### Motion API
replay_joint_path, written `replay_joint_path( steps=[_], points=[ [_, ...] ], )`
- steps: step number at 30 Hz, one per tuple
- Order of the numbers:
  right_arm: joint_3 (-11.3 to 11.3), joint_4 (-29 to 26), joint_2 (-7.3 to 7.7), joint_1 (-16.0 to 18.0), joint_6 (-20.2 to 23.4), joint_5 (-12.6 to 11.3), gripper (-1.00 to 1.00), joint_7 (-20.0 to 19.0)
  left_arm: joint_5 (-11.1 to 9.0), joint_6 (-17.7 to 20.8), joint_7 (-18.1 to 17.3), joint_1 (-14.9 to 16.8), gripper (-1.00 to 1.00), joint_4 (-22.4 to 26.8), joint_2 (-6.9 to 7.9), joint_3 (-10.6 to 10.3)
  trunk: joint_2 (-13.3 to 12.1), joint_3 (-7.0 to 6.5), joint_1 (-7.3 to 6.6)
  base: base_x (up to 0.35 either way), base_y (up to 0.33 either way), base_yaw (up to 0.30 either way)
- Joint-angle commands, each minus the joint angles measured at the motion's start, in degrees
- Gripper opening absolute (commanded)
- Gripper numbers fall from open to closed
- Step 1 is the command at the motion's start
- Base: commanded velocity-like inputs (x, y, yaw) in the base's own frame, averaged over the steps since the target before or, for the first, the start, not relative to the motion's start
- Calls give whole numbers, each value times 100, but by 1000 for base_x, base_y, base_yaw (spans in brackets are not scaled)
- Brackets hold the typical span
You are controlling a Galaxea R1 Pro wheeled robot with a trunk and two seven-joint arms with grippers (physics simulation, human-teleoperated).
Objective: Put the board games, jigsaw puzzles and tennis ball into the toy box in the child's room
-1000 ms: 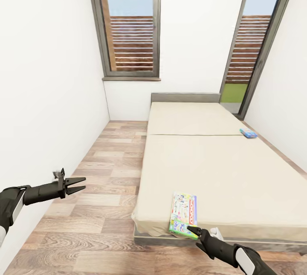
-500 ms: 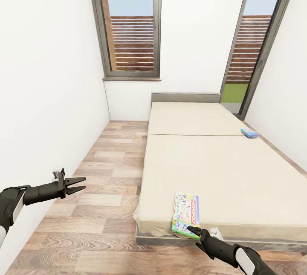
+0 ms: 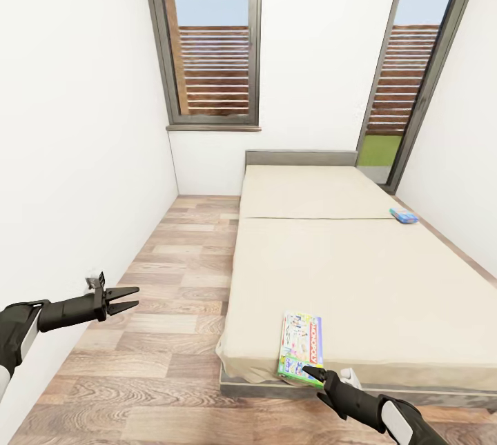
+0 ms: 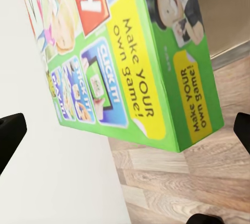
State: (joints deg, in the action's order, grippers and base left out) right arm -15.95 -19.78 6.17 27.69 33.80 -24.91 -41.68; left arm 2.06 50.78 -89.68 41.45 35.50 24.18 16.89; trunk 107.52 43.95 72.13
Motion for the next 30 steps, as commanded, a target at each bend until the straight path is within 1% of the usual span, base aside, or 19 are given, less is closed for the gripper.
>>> replay_joint_path(
  steps=[1,30],
  points=[
    [-25,1,-2,3,39,-14,100,-7,23,59,-32,3,100,1,-1,7,2,5,0,40,0,0],
    [-30,1,-2,0,39,-5,100,-7,29,43,-32,3,100,1,-10,7,2,5,0,11,0,0]
  ],
)
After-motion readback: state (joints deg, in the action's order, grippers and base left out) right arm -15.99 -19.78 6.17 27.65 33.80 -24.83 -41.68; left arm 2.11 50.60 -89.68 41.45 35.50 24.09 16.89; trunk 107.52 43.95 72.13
